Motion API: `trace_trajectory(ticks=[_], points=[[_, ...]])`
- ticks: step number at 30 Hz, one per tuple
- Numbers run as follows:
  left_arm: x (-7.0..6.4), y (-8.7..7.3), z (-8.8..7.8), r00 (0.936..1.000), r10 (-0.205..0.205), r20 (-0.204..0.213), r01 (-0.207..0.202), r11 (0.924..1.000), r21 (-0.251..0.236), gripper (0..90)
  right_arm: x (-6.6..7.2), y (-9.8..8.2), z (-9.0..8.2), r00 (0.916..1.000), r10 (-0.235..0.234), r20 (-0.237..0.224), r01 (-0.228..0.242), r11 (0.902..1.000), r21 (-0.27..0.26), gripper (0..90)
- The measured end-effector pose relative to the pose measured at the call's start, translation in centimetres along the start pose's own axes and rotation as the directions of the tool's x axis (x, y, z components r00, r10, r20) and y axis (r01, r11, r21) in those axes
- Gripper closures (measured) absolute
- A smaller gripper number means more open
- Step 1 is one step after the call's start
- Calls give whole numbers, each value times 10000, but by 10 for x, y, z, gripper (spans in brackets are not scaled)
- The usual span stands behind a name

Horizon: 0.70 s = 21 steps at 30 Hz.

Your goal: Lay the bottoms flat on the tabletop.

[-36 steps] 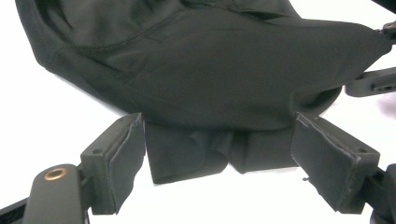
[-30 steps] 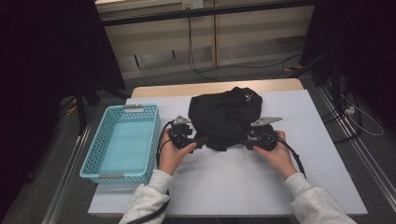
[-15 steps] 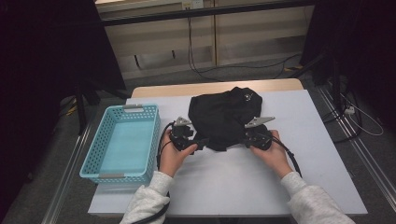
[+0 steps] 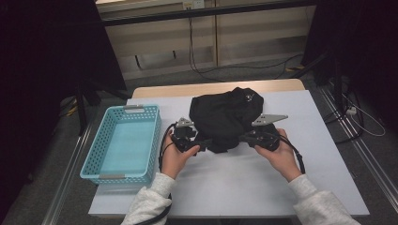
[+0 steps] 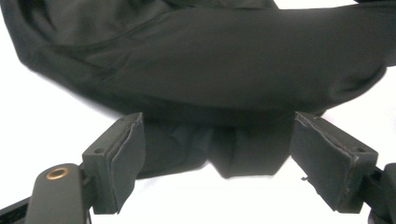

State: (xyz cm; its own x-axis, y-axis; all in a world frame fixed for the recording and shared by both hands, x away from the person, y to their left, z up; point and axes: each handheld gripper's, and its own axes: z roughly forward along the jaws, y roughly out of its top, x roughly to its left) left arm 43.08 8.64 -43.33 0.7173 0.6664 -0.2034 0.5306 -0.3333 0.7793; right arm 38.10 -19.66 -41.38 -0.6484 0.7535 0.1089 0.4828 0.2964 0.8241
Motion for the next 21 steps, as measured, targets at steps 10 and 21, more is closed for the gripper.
trace_trajectory(ticks=[10, 21], points=[[-15, 6, 1, 9979, 311, 567, -305, 9995, -106, 213, 7, 17, -6, 9990, 236, -381, -279, 9929, -1154, 875], [-28, 4, 12, 9927, 650, 1020, -649, 9979, -40, 358, 10, 28, 3, 9986, 335, -402, -391, 9885, -1462, 872]])
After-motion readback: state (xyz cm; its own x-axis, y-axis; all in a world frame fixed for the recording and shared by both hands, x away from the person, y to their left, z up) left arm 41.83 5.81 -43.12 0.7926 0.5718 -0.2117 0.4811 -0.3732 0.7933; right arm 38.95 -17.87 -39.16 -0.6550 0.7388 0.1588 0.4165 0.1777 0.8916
